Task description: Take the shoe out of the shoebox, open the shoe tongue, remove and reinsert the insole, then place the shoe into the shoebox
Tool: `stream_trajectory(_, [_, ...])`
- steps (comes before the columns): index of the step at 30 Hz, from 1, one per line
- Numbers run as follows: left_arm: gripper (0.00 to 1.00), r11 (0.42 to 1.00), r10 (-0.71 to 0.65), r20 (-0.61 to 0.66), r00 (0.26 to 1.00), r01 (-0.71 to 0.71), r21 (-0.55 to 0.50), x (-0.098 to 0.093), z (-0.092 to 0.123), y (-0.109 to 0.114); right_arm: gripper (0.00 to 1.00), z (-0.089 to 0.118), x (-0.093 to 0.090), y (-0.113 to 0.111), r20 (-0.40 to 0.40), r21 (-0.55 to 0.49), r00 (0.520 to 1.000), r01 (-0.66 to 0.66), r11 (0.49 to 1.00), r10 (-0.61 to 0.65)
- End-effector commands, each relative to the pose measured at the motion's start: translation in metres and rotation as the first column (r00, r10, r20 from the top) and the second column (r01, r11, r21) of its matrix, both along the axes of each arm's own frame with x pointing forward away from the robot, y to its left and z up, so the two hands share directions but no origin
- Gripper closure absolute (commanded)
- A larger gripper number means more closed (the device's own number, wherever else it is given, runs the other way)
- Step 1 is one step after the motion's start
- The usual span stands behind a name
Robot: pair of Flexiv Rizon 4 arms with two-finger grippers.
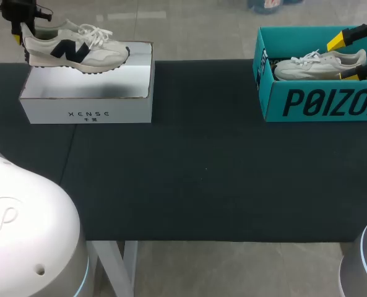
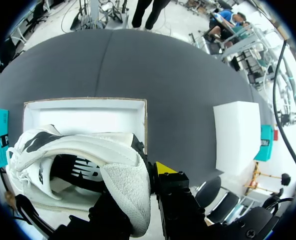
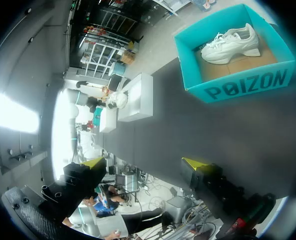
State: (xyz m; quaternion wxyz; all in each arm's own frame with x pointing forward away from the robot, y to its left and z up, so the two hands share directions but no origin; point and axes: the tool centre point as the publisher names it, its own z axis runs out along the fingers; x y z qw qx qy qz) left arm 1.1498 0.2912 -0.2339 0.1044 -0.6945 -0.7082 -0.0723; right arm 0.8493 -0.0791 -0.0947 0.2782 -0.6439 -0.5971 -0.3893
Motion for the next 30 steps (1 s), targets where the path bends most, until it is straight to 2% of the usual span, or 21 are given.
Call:
stream_trajectory(1, [1.00, 1.000, -0.016, -0.034, 0.999, 0.016, -0.003, 0.012, -0.019, 0.001, 0.00, 0.000, 0.001, 0.000, -0.002, -0.003, 1.000, 0.000, 1.000, 0.000])
stream_trajectory(13, [1.00, 0.994, -0.088, -0.088, 0.992, 0.081, -0.075, 0.001, -0.058, -0.001, 0.00, 0.000, 0.001, 0.000, -0.002, -0.003, 1.000, 0.000, 1.000, 0.000])
stream_trajectory(18, [1.00, 0.991, -0.112, -0.106, 0.988, 0.103, -0.090, -0.003, -0.073, -0.010, 0.00, 0.000, 0.001, 0.000, -0.002, -0.003, 1.000, 0.000, 1.000, 0.000])
stream_trajectory(30, [1.00, 0.988, -0.121, -0.121, 0.985, 0.108, -0.110, -0.007, -0.089, -0.019, 0.00, 0.000, 0.001, 0.000, -0.002, -0.003, 1.000, 0.000, 1.000, 0.000])
